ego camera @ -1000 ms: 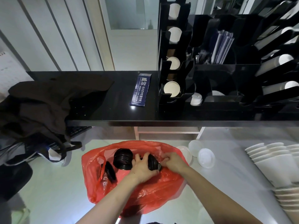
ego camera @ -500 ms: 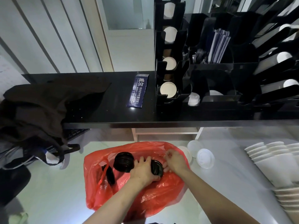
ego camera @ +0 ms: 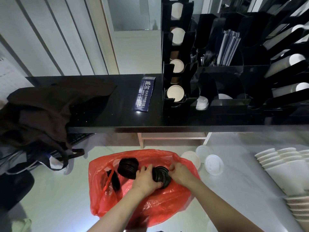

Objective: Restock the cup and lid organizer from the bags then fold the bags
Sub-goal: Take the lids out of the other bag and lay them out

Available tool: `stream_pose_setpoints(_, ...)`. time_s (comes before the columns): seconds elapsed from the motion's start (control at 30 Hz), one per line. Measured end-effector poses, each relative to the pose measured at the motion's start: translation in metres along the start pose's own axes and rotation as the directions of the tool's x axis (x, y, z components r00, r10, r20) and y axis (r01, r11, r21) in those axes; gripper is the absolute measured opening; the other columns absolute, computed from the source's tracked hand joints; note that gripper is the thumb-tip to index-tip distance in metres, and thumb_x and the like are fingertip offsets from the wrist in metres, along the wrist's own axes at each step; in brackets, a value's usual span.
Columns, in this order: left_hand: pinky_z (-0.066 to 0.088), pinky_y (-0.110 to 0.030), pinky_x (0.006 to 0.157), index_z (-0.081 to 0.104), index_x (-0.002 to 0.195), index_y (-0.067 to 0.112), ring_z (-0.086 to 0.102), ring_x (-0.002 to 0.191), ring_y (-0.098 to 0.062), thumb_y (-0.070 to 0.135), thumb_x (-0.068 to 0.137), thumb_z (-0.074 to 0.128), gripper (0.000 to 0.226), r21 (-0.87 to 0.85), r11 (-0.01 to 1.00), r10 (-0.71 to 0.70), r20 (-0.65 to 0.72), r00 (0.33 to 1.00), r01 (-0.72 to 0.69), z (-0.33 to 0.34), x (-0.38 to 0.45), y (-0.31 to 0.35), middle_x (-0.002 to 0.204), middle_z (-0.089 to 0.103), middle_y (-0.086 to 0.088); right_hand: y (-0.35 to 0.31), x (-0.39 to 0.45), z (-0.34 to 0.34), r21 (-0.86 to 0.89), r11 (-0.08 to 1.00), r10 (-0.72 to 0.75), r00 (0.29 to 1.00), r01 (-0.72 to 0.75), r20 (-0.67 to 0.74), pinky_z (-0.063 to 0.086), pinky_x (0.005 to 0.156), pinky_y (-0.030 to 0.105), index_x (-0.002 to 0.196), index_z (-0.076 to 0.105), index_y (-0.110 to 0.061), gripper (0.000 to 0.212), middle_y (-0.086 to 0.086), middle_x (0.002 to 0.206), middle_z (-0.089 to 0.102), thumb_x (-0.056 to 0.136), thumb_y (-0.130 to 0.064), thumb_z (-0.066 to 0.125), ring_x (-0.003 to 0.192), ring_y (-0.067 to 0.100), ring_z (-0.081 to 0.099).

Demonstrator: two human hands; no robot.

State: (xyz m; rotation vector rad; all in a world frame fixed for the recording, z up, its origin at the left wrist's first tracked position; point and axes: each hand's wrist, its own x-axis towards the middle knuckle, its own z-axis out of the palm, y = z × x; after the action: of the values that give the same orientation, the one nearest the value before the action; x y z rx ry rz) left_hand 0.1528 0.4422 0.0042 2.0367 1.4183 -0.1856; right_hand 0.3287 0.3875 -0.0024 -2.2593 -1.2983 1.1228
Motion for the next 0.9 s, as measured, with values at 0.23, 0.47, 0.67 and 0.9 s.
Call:
stream_pose_setpoints(0.23,0.045,-0.041,0.107,0.048,0.14,0.029,0.052,0.123,-0.031,0.051,0.069,0.083,0.083,-0.213,0.977,-0.029,-0.033,0.999,0.021,0.0,-0.003,-0.004,0.134,0.053,-0.004,-0.009,0.002,0.001,0.147,0.989,0.023,1.0,-0.02,-0.016,0.049,0.069,0.029,0.086,0.07,-0.009,0.01,-0.009,0.069,0.06,0.092,-0.017,0.067,0.063,0.013,0.059)
stream_pose_setpoints(0.47,0.047,-0.042,0.104,0.051,0.134,0.032,0.054,0.117,-0.026,0.067,0.056,0.074,0.088,-0.32,0.947,0.016,-0.068,0.998,-0.038,-0.004,-0.014,-0.002,0.123,0.053,0.002,-0.018,-0.013,0.004,0.363,0.931,0.048,0.999,-0.047,0.006,0.063,0.07,0.03,0.082,0.076,-0.009,0.015,0.0,0.074,0.07,0.09,-0.015,0.065,0.069,0.013,0.066)
stream_pose_setpoints(0.67,0.045,-0.038,0.105,0.051,0.132,0.034,0.051,0.12,-0.016,0.056,0.069,0.08,0.073,-0.397,0.897,0.117,-0.214,0.97,-0.196,-0.032,-0.041,0.027,0.125,0.051,0.009,-0.029,-0.054,-0.033,0.568,0.815,-0.025,0.987,0.113,-0.16,0.057,0.071,0.022,0.099,0.077,-0.026,0.01,-0.006,0.093,0.078,0.091,-0.028,0.072,0.088,0.011,0.074)
stream_pose_setpoints(0.9,0.033,-0.032,0.108,0.035,0.147,0.031,0.036,0.132,-0.021,0.041,0.077,0.071,0.079,-0.34,0.873,0.308,-0.17,0.936,-0.35,-0.032,-0.058,0.109,0.141,0.038,0.001,0.001,-0.096,-0.084,0.723,0.648,0.059,0.931,0.24,-0.361,0.061,0.084,0.035,0.106,0.075,-0.021,0.01,0.004,0.093,0.078,0.098,-0.022,0.069,0.091,0.018,0.075)
